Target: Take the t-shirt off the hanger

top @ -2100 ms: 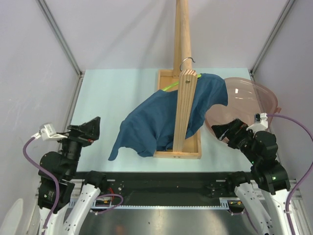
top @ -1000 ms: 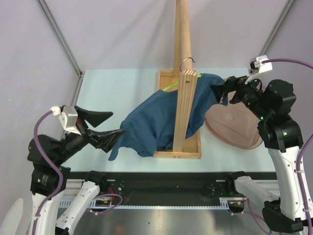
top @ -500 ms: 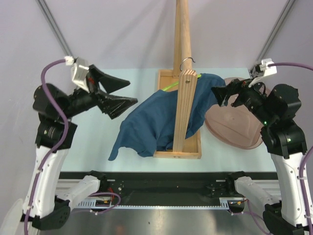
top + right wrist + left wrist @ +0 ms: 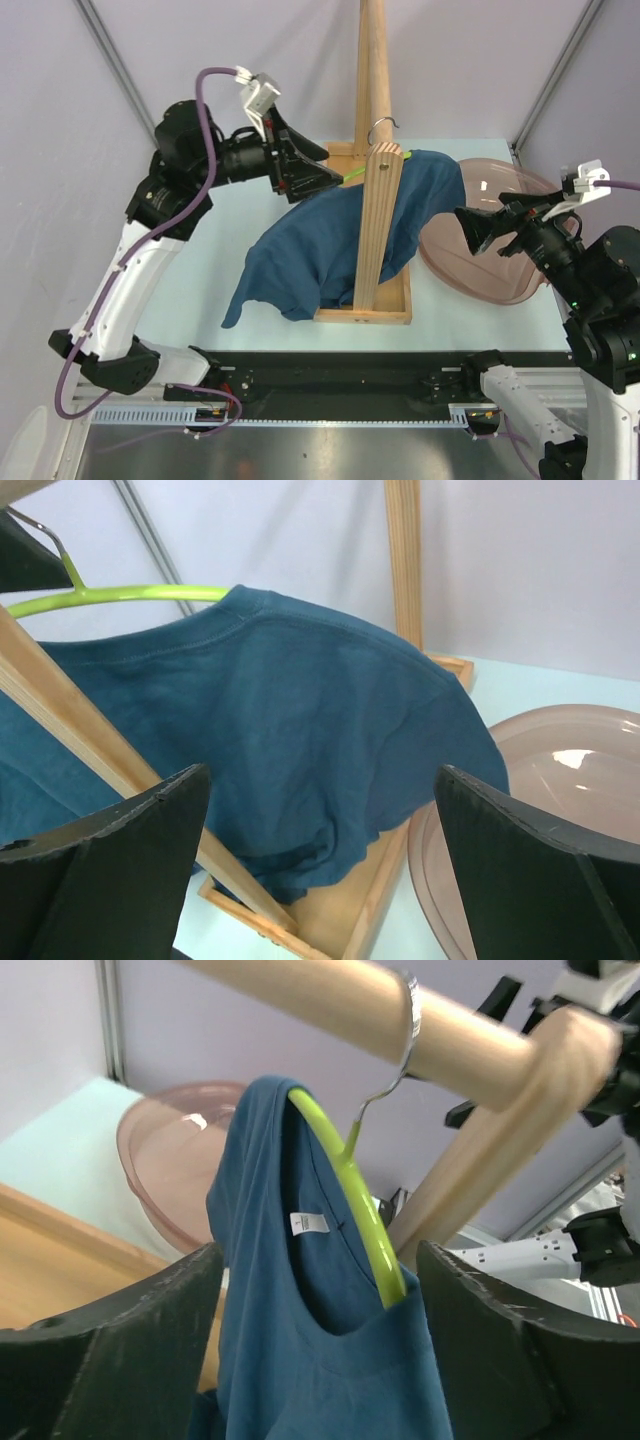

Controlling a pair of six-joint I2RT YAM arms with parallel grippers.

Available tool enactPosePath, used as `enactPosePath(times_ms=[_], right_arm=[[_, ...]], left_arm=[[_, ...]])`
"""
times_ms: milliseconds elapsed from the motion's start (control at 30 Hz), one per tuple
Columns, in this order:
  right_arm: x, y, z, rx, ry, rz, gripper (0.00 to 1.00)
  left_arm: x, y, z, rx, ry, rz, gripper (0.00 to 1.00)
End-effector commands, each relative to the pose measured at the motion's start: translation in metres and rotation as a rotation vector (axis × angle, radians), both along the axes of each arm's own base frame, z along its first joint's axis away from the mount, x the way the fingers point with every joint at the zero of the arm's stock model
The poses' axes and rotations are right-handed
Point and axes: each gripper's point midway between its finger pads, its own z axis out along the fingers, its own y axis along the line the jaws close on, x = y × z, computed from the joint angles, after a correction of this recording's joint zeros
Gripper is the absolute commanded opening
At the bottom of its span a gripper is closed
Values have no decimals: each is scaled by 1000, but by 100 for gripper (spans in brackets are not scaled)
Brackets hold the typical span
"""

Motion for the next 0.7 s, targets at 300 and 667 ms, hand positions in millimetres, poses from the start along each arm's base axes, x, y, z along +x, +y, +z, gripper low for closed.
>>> enactPosePath(times_ms=[300,667], right_arm=[[-20,-13,-18,-49,23,-35,100],[-22,-15,-37,-68,53,-42,99]], left_arm=[[-2,-12,-38,73,45,57,67],[11,-13,-45,99,59,104,20]])
